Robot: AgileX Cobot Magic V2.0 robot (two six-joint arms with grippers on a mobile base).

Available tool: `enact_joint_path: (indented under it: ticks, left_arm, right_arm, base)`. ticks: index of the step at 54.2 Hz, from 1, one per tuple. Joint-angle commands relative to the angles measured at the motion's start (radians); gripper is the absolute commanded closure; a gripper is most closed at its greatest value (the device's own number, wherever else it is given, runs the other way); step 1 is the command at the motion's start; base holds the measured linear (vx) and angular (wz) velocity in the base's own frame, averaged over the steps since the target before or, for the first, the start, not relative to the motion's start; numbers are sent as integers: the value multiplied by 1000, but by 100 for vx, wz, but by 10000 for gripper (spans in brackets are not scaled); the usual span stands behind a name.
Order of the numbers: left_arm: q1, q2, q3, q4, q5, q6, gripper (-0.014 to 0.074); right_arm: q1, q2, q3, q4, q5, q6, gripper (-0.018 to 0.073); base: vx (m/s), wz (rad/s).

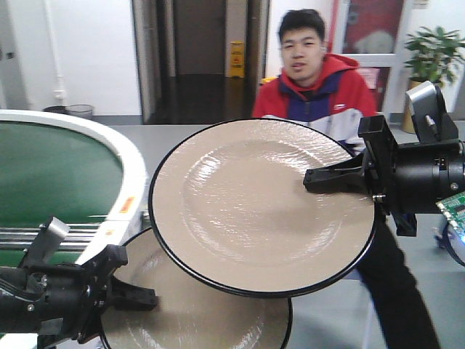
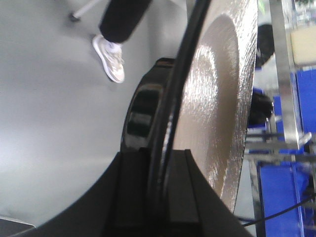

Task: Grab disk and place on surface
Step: 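Hold both plates while the base drives to the steel table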

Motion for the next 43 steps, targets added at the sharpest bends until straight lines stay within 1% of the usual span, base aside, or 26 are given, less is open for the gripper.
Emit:
enact_joint_path:
  ticks: [1, 22, 43]
  left_arm:
    - [-5, -39, -31, -112, 1, -11, 595]
    - [-5, -39, -31, -112, 1, -11, 595]
    - [-5, -39, -31, -112, 1, -11, 595]
  right_arm:
    - [-7, -39, -43, 125, -22, -3, 567]
    - [-7, -39, -43, 125, -21, -3, 567]
    - [-7, -39, -43, 127, -21, -3, 567]
  base:
    - [6, -46]
    - [11, -42]
    - [20, -43]
